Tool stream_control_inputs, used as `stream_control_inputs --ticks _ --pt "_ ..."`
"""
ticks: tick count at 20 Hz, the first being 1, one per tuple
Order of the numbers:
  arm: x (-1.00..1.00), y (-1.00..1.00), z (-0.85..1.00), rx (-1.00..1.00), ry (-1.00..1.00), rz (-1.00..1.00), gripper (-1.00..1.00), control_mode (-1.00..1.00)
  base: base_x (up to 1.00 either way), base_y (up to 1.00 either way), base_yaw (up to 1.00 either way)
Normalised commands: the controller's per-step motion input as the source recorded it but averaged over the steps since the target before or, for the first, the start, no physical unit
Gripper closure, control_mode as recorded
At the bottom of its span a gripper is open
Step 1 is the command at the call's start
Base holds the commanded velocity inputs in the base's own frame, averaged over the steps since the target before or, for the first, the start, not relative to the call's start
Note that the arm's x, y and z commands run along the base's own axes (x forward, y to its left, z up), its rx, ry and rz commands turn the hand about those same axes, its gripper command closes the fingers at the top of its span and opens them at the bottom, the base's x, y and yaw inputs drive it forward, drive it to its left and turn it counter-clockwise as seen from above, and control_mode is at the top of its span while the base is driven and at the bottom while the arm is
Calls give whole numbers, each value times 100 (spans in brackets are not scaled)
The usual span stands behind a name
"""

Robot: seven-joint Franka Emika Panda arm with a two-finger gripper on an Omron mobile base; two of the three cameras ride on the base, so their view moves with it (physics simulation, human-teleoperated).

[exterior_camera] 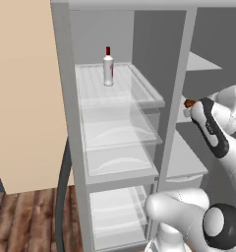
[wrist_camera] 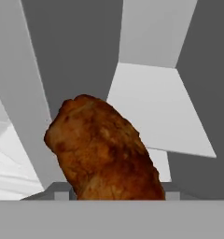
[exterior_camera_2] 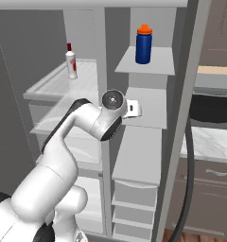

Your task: There's a chicken drumstick in the fridge that needs to be moved to the freezer for freezing. Pick up the chicken drumstick from the fridge, place it on any shelf in the freezer, and close the fridge and freezer doors when done.

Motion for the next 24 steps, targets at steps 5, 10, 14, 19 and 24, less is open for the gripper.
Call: stream_control_inputs --ticks 5,10,14,19,24 --pt "52 -20 0 0 0 0 100 -100 0 0 0" --pt "39 -13 -1 0 0 5 100 -100 0 0 0" --pt "8 -26 -16 0 0 10 100 -100 0 0 0" --pt "6 -21 -26 0 -1 11 100 -100 0 0 0" --pt "8 -2 -28 -4 -3 8 100 -100 0 0 0"
